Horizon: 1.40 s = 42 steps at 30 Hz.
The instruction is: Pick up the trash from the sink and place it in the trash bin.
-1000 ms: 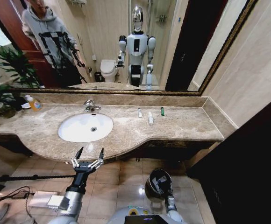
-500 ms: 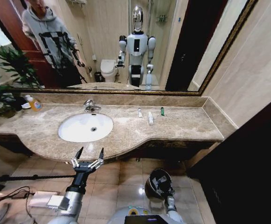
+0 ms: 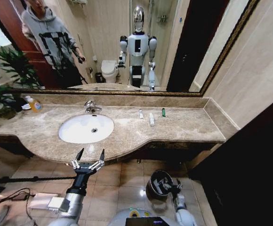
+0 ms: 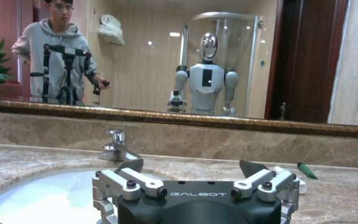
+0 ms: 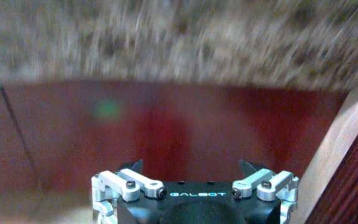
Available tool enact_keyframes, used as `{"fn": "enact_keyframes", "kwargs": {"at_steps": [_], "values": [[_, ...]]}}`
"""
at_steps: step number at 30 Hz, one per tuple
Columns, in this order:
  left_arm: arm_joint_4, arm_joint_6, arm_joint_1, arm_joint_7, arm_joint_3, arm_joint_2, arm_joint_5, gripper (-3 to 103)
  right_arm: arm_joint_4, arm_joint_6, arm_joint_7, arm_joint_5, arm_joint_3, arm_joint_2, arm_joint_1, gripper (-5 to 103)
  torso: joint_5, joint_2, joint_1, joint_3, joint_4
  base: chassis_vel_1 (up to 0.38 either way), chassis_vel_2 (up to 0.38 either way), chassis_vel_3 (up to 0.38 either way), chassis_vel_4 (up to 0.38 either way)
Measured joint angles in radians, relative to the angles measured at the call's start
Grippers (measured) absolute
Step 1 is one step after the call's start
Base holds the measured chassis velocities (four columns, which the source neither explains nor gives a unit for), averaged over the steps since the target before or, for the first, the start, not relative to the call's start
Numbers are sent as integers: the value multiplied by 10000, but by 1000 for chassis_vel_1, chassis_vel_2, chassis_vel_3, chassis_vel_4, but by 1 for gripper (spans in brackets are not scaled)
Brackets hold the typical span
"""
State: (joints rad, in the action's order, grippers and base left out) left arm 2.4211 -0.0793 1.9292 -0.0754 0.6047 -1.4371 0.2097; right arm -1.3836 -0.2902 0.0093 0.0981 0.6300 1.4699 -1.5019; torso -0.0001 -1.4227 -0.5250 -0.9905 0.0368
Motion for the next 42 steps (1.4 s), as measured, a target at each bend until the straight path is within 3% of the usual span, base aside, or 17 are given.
{"fn": "enact_keyframes", "kwargs": {"at_steps": [8, 15, 20, 23, 32, 42], "values": [[0, 0, 0, 0, 0, 0, 0, 100, -3392, 793, 205, 744, 217, 16, -1526, 100, 0, 0, 0, 0, -1, 0, 0, 0, 0], [0, 0, 0, 0, 0, 0, 0, 100, -5388, 1264, 269, 824, 239, 114, -2249, 100, 0, 0, 1, 0, 0, 0, 0, 0, 0], [0, 0, 0, 0, 0, 0, 0, 100, -6447, 1732, 262, 803, 152, 174, -2329, 100, 0, 0, 0, 0, -1, 0, 0, 0, 0], [0, 0, 0, 0, 0, 0, 0, 100, -7198, 2372, 244, 784, -35, 112, -1993, 100, 1, 0, 1, 0, 0, 0, 0, 0, 0], [1, 0, 0, 0, 0, 0, 0, 100, -7373, 3379, 185, 951, -447, -519, -466, 100, 2, 0, -1, -1, 0, 0, 0, 0, 0], [0, 0, 0, -1, 0, 0, 0, 100, -5812, 4017, 69, 1313, -1443, -1545, 1823, 100, 1, 0, -1, -2, 0, 0, 0, 0, 0]]}}
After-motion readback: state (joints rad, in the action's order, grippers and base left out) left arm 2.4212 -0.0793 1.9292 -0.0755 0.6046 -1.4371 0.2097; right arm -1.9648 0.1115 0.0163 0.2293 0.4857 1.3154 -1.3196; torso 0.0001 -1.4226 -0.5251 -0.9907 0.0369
